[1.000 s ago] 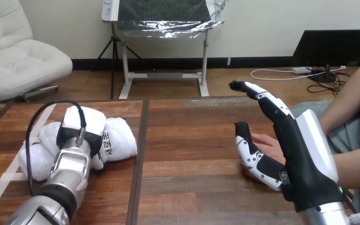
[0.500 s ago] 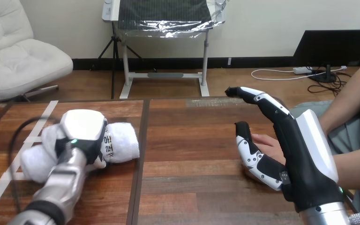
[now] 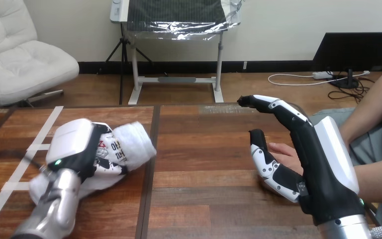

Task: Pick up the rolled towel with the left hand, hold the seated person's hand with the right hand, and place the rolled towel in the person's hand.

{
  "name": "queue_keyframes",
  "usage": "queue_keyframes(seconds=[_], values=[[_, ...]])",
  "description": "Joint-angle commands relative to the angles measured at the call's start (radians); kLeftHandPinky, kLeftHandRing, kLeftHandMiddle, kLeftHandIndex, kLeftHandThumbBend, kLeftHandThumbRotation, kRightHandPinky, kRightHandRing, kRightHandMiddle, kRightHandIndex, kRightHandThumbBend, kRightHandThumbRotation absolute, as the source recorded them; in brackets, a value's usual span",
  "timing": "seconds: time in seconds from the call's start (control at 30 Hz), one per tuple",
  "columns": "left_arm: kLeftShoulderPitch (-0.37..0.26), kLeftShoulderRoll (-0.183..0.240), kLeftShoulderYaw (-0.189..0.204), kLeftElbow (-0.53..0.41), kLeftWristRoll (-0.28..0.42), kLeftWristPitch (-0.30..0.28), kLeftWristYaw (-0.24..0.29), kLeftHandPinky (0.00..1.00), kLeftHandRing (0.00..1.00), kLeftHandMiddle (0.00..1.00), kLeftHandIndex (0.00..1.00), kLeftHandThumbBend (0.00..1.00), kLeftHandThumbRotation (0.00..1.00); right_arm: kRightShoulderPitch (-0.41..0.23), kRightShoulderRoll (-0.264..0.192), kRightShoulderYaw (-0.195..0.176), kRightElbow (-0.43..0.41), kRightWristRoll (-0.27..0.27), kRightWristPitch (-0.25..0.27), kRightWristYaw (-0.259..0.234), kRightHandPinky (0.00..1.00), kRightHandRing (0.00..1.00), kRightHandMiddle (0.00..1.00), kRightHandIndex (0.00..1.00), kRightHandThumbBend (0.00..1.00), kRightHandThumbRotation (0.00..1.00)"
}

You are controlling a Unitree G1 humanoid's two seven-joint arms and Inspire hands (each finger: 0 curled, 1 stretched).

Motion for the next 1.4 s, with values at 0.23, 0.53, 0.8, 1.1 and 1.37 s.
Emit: queue_keyframes(seconds=[0.23,0.53,0.8,1.1,1.37], values=[[0.028,-0.041,0.095,-0.041,-0.103,-0.184,0.016,0.36,0.41,0.47,0.52,0.65,0.00,-0.042,-0.001,-0.006,-0.037,0.008,-0.004,-0.003,0.87,0.82,0.80,0.76,0.05,0.00],[0.048,-0.058,0.123,-0.056,-0.122,-0.274,0.038,0.36,0.40,0.47,0.53,0.66,0.03,-0.043,-0.003,-0.009,-0.032,0.015,-0.008,-0.004,0.87,0.82,0.80,0.76,0.05,0.00],[0.069,-0.098,0.192,-0.063,-0.221,-0.364,-0.052,0.37,0.40,0.47,0.52,0.68,0.02,-0.043,0.002,-0.007,-0.038,0.010,0.006,-0.002,0.87,0.82,0.79,0.76,0.04,0.00],[0.101,-0.179,0.310,-0.107,-0.466,-0.418,-0.317,0.39,0.41,0.46,0.51,0.71,0.03,-0.042,0.005,-0.007,-0.042,0.010,0.013,-0.003,0.87,0.82,0.79,0.77,0.05,0.00],[0.141,-0.277,0.418,-0.236,-0.788,-0.307,-0.650,0.40,0.42,0.46,0.50,0.75,0.00,-0.043,0.008,-0.009,-0.044,0.012,0.021,-0.002,0.89,0.84,0.81,0.79,0.05,0.00]])
